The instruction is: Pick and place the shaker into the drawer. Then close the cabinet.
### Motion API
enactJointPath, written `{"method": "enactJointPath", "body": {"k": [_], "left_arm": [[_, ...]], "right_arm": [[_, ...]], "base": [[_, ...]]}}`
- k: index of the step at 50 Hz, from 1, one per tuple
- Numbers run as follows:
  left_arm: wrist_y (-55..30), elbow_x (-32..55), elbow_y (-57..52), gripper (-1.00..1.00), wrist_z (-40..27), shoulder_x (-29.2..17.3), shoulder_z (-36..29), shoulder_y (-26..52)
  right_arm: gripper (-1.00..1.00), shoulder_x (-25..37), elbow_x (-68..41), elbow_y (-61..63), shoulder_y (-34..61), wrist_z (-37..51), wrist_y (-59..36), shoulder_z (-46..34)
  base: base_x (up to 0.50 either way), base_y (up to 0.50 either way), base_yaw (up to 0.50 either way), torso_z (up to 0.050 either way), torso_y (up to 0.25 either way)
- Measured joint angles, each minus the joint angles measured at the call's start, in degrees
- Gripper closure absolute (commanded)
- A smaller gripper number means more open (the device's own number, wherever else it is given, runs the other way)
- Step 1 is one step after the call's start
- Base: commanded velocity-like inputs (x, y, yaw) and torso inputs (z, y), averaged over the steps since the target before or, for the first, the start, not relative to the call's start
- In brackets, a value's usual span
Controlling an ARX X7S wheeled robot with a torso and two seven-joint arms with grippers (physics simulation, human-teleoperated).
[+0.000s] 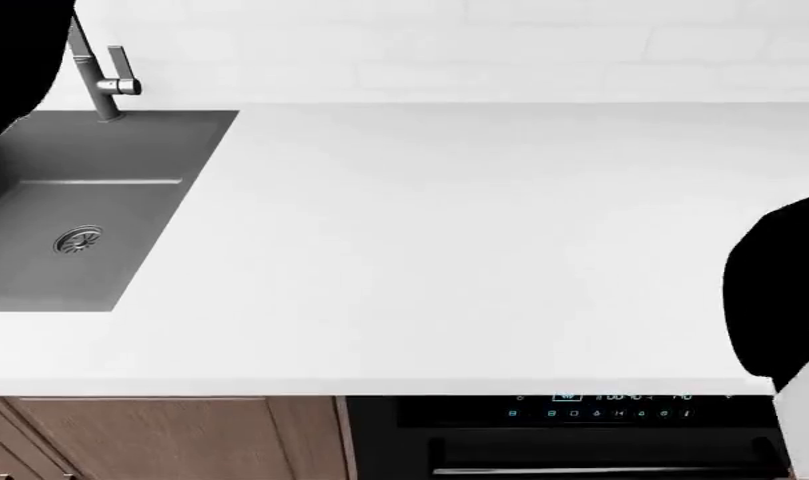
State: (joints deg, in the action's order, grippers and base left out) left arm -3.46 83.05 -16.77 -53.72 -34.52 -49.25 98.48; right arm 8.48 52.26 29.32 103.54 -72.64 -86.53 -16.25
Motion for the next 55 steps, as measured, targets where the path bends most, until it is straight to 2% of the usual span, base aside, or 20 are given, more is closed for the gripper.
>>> {"method": "enactJointPath", "body": {"k": [9, 21, 33, 46, 55], "left_arm": [[3.5, -0.9, -13.7, 1.0, 0.1, -9.9, -1.6, -15.4], [7.0, -2.7, -24.0, 1.0, 0.6, -20.4, -3.5, -29.3], [11.4, -6.3, -29.5, 1.0, 2.8, -27.8, -5.5, -40.1], [14.9, -9.6, -30.8, 1.0, 5.8, -33.2, -6.9, -47.2], [16.5, -11.4, -31.4, 1.0, 6.7, -35.1, -7.5, -50.0]], "right_arm": [[1.0, -3.2, 20.2, 8.1, -15.8, -10.3, -2.3, -0.5], [1.0, -6.3, 31.4, 14.2, -30.5, -15.2, -3.3, 0.2], [1.0, -5.9, 31.3, 18.2, -40.7, -16.7, -3.5, -0.6], [1.0, 3.5, 22.6, 24.7, -52.1, -17.2, -3.5, -2.8], [1.0, 7.4, 21.8, 28.2, -59.2, -17.3, -3.5, -7.7]], "base": [[0.0, 0.0, 0.0, 0.0, 0.0], [0.0, 0.0, 0.0, 0.0, 0.0], [0.0, 0.0, 0.0, 0.0, 0.0], [0.0, 0.0, 0.0, 0.001, 0.0], [0.0, 0.0, 0.0, 0.0, 0.0]]}}
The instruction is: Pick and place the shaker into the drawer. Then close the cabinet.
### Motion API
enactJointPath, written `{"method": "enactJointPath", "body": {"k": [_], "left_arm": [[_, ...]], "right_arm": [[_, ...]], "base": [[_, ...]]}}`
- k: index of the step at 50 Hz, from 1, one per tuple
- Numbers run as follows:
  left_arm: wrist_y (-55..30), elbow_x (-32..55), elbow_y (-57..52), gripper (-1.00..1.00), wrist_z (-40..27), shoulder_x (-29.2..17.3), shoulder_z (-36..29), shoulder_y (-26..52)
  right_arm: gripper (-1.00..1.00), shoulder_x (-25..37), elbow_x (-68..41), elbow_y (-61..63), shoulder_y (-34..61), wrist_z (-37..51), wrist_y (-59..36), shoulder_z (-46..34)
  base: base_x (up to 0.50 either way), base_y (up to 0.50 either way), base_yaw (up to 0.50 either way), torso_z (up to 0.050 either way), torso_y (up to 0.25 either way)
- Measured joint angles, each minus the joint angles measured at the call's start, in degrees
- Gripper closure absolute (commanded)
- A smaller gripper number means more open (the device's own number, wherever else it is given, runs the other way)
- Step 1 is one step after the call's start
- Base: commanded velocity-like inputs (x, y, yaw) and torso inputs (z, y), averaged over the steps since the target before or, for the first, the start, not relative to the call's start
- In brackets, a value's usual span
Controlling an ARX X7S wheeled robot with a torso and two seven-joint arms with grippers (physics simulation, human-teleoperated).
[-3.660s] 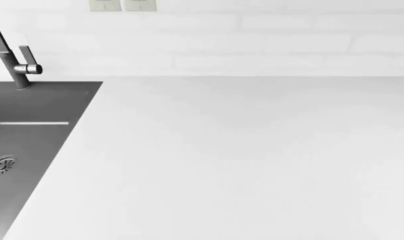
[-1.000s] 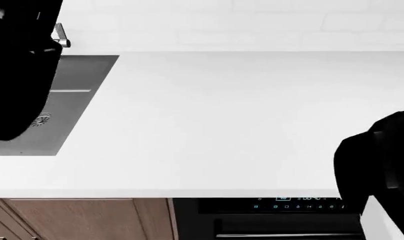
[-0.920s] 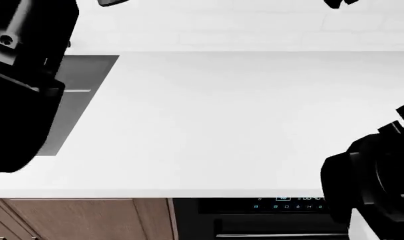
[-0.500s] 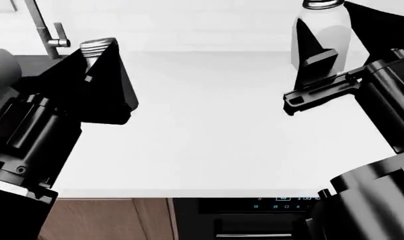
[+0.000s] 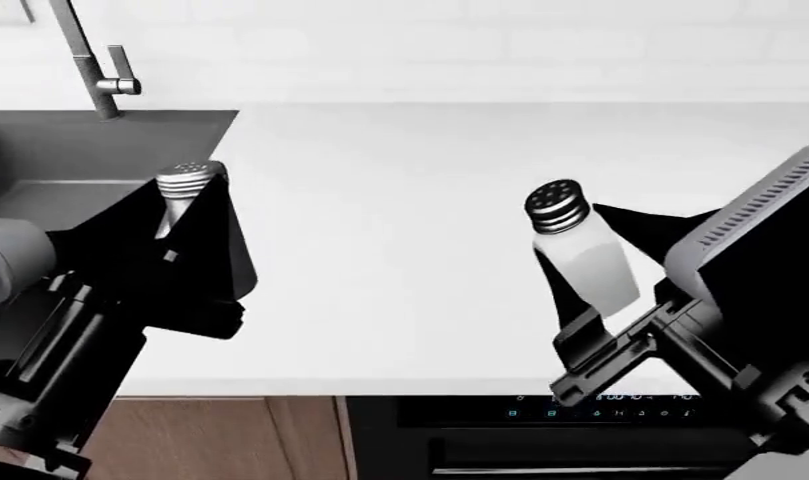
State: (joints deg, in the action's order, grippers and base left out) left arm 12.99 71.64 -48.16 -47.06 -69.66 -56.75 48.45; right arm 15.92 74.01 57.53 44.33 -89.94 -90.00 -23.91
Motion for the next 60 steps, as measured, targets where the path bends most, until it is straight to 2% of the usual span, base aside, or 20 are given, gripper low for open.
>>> {"method": "enactJointPath", "body": {"k": [6, 15, 43, 60], "left_arm": [[0.9, -0.9, -0.5, 1.0, 0.4, -0.9, -0.3, -1.4], [1.9, -2.3, -1.4, 1.0, 0.6, -1.8, -0.8, -3.3], [2.7, -3.4, -2.9, 1.0, 1.1, -2.8, -1.1, -5.0], [3.3, -4.6, -3.1, 1.0, 1.1, -3.0, -1.5, -6.5]], "right_arm": [[1.0, 1.3, -0.2, 1.1, 0.1, -0.1, 0.0, -3.0], [1.0, 2.0, -2.7, 1.9, 3.8, -0.1, 0.0, -1.9], [1.0, -2.0, -4.0, 2.4, 7.1, -0.1, 0.0, -0.7], [1.0, -3.4, -1.0, 2.5, 6.6, -0.1, 0.0, -1.8]], "base": [[0.0, 0.0, 0.0, 0.0, 0.002], [0.0, 0.0, 0.0, 0.0, 0.0], [0.0, 0.0, 0.0, 0.0, 0.0], [0.0, 0.03, 0.45, 0.001, 0.001]]}}
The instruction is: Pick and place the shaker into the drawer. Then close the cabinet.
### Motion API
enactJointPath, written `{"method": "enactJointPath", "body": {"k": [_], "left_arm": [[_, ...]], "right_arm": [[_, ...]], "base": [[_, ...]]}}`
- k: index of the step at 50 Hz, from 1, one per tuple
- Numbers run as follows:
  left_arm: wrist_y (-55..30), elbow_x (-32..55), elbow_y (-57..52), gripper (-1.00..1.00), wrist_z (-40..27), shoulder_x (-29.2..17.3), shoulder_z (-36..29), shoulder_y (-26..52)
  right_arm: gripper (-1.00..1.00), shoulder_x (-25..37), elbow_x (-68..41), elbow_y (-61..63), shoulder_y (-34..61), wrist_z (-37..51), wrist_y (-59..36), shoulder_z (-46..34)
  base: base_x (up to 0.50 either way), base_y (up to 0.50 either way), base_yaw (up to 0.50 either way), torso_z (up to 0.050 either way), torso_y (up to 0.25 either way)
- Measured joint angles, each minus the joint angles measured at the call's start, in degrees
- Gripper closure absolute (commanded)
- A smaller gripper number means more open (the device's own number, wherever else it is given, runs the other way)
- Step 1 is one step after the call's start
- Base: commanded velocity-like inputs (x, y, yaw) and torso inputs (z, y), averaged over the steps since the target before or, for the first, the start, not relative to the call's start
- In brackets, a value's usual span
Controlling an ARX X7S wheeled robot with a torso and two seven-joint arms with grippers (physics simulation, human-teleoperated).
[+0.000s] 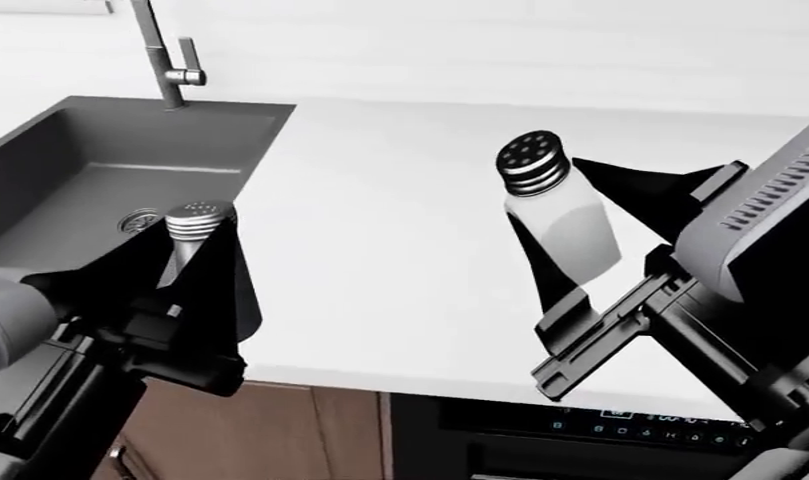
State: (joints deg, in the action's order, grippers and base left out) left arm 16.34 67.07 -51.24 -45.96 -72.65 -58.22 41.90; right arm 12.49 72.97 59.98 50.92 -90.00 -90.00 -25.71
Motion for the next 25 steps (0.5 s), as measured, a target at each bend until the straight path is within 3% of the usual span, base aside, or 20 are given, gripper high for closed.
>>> {"method": "enactJointPath", "body": {"k": [25], "left_arm": [[2.6, -1.0, 0.1, 1.0, 0.4, -1.2, -0.2, -2.4]], "right_arm": [[1.0, -1.9, 3.3, 0.0, -2.0, 0.0, 0.0, -1.6]], "base": [[-0.06, 0.5, 0.0, 0.0, 0.0]]}}
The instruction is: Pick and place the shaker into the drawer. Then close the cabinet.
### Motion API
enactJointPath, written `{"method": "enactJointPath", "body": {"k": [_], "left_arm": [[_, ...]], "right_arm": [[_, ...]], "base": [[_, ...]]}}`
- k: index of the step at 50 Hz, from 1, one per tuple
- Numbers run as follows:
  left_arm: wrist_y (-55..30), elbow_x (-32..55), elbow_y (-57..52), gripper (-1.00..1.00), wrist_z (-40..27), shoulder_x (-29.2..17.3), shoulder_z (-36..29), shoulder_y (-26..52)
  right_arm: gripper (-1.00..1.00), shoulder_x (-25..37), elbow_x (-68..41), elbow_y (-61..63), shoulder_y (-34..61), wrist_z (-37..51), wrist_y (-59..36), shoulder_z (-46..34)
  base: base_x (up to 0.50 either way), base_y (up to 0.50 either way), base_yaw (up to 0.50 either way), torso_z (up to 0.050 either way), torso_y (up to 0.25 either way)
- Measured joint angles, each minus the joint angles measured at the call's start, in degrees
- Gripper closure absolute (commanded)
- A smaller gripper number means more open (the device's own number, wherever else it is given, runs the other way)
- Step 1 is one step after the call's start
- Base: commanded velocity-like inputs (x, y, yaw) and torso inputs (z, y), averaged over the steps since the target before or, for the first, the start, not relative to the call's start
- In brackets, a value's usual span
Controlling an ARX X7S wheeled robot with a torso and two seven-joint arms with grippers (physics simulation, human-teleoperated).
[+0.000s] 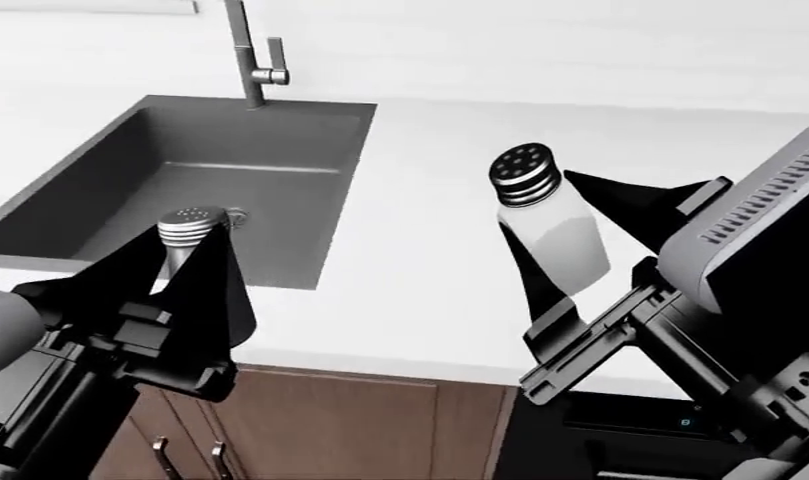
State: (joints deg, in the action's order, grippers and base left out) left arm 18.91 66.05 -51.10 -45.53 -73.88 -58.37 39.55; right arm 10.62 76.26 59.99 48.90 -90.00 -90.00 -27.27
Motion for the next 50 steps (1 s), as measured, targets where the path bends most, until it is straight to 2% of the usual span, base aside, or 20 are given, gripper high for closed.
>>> {"method": "enactJointPath", "body": {"k": [50], "left_arm": [[2.6, -1.7, 0.1, 1.0, 1.2, -1.2, -0.5, -3.3]], "right_arm": [[1.0, -4.0, 3.0, 0.0, -1.7, 0.0, 0.0, -3.3]], "base": [[-0.08, 0.5, 0.0, 0.0, 0.0]]}}
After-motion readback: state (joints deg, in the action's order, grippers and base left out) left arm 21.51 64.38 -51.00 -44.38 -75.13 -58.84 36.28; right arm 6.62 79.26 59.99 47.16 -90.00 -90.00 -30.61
